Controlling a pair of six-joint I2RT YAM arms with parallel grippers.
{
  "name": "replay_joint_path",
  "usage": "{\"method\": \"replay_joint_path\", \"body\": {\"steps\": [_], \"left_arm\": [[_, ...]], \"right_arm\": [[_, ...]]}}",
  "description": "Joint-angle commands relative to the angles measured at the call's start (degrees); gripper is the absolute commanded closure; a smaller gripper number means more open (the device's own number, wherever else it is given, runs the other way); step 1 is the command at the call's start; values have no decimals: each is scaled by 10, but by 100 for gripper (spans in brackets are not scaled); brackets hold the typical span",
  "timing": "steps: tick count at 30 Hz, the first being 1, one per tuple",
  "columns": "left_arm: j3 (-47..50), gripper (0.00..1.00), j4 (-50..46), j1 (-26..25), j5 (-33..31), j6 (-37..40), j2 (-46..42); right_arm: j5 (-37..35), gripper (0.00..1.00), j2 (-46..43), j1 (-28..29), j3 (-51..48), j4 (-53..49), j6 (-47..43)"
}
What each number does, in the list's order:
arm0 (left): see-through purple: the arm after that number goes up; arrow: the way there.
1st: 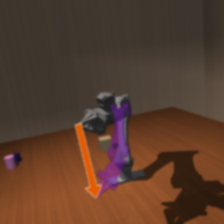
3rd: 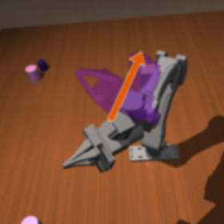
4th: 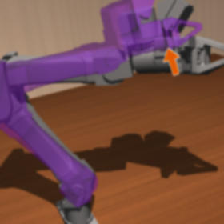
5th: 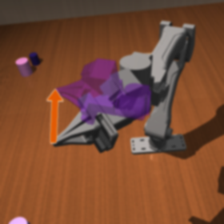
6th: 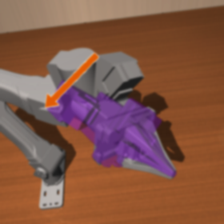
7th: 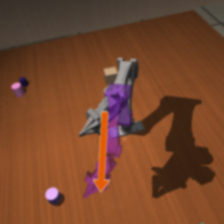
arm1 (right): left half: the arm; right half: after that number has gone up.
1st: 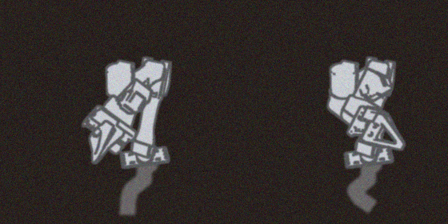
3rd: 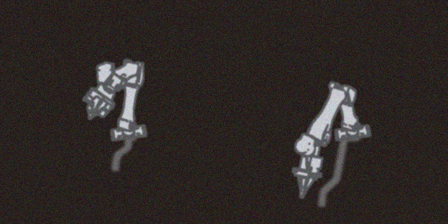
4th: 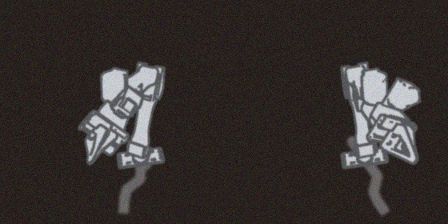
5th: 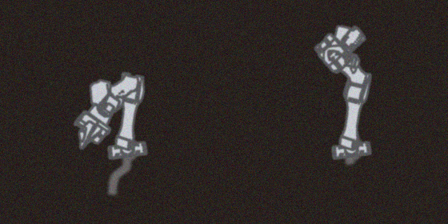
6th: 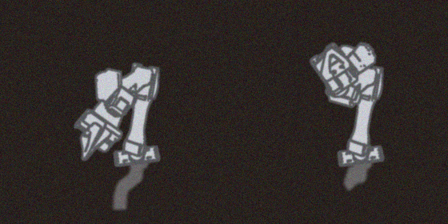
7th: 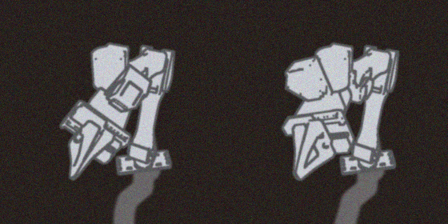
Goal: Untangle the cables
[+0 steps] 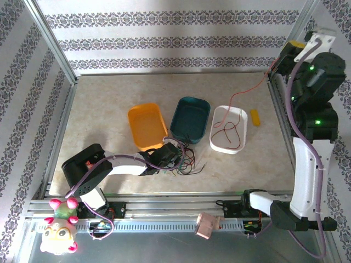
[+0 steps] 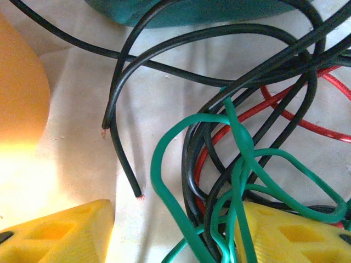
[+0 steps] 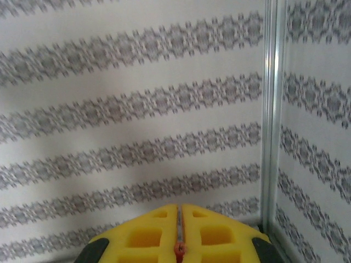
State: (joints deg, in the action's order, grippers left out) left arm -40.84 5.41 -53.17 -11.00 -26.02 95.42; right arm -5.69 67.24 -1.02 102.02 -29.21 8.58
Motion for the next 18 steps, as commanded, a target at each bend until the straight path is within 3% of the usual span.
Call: {"method": "replay_joint_path", "body": {"steps": [1,11,16,18], "left_arm": [[24,38,-86,3,13,6,34],[23,36,-88,3,12,10,27],[17,35,-90,3,16,16,22],[15,35,-91,3,15,18,20]], "right_arm": [[-20,100,-22,-4,-81,16,-4],[-4,100,-78,-1,-348,54,97],[-48,100,-70,27,-420,67,108],[-101,100,-63,46,-437,55,115]]}}
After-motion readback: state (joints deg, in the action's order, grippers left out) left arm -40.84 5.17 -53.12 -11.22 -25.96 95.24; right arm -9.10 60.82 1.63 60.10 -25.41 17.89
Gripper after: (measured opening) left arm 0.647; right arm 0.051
